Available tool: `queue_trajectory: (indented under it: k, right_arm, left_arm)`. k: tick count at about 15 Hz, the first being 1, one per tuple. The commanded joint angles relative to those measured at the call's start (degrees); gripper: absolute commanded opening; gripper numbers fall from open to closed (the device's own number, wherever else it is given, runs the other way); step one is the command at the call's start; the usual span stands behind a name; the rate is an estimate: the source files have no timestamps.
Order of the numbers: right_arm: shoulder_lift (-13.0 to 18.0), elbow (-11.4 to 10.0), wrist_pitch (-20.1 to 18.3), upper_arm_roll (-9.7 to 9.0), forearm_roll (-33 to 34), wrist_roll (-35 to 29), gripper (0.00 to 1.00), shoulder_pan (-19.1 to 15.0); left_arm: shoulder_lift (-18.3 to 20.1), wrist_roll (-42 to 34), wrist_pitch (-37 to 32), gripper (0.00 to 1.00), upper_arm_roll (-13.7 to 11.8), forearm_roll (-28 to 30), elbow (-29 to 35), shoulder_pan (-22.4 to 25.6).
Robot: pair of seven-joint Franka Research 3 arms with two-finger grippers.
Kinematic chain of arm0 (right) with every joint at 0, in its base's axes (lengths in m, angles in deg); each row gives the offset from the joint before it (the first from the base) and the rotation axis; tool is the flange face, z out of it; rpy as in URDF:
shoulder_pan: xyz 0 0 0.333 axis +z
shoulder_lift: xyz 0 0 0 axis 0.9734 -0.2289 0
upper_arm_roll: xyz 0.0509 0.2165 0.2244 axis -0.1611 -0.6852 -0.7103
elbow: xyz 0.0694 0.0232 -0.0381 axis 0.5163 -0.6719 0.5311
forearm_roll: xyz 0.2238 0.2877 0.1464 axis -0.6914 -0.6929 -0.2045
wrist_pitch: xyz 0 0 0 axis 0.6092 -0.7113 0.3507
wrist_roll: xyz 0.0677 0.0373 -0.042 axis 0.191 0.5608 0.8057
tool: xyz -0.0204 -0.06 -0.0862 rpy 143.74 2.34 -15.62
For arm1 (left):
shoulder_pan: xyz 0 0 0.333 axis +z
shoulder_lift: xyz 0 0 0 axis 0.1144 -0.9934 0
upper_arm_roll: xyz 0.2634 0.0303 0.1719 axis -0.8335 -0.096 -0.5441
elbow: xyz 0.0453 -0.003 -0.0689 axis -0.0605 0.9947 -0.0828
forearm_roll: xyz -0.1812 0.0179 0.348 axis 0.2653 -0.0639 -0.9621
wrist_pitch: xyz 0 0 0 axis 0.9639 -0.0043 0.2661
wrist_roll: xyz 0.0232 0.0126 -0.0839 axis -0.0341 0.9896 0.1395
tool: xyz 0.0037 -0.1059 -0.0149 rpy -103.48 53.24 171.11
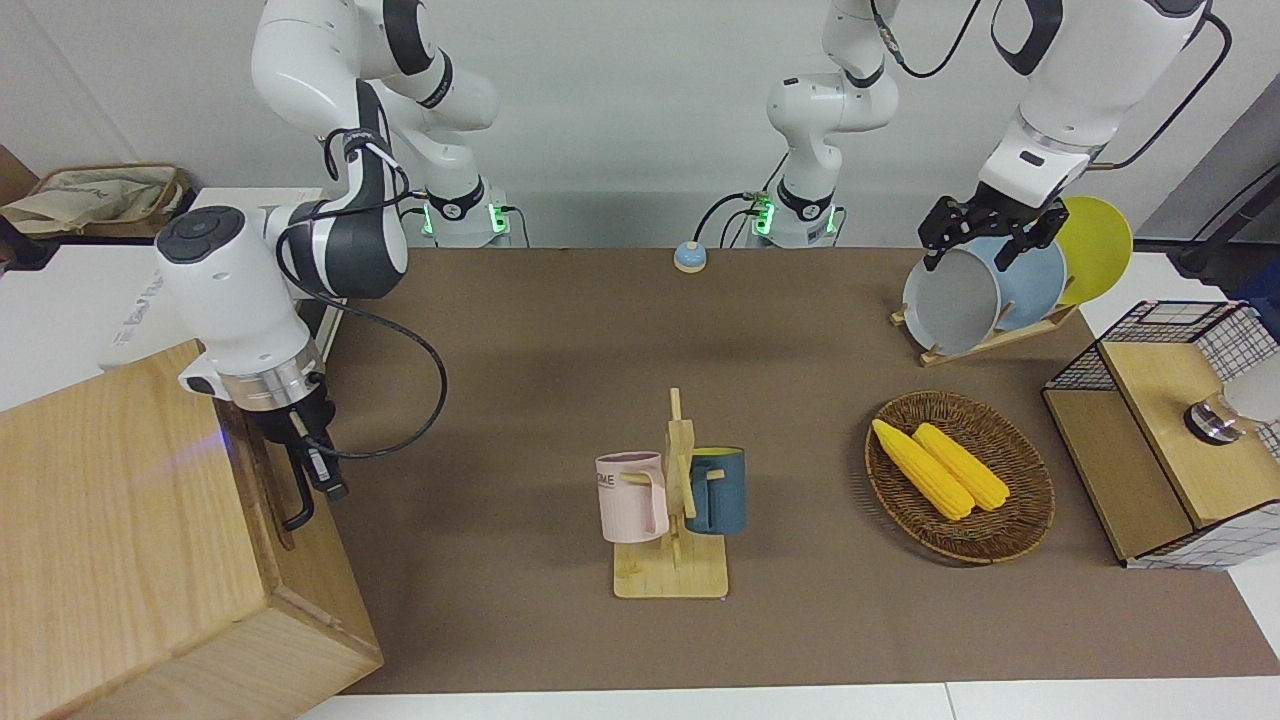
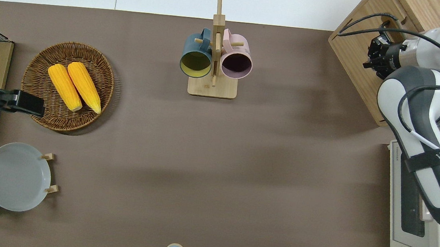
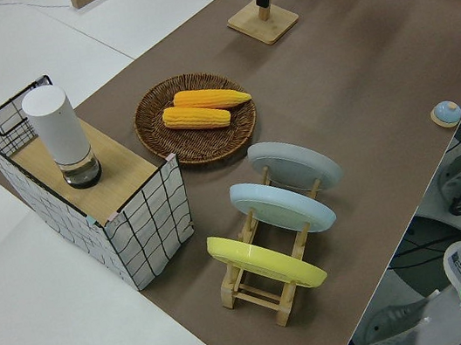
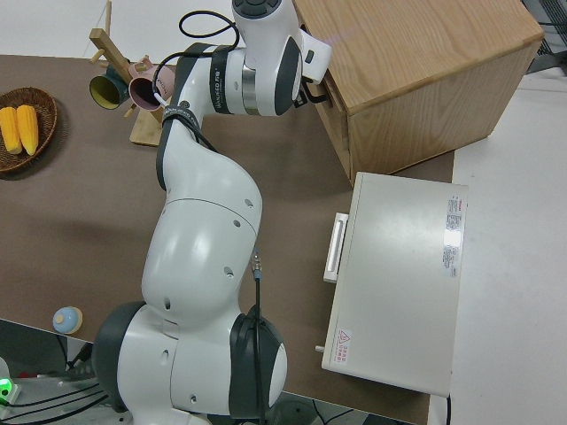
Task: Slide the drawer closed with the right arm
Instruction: 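Press the right gripper against the drawer until fully shut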
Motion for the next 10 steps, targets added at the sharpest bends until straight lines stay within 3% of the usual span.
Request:
queue_trajectory:
  k: [1,5,10]
  right_arm:
    - [-2.0,2.5,0.8,-1.11,1.2,2.3,0.0,-2.0]
    - [-1.8,2.3,0.1,-1.37,1.0,2.3,0.0,-1.3]
    - [-0.7,1.8,-1.8,-1.2,0.2,2.3,0.0,2.4]
  left_arm:
    - [-0.7,-0.6,-1.1,0.99,0.4,-1.0,-1.4,0.2]
    - [-0.7,-0.6,-1.1,0.99,0.4,-1.0,-1.5,0.2]
    - [-0.7,-0.6,-1.1,0.99,0.4,-1.0,-1.5,0.2]
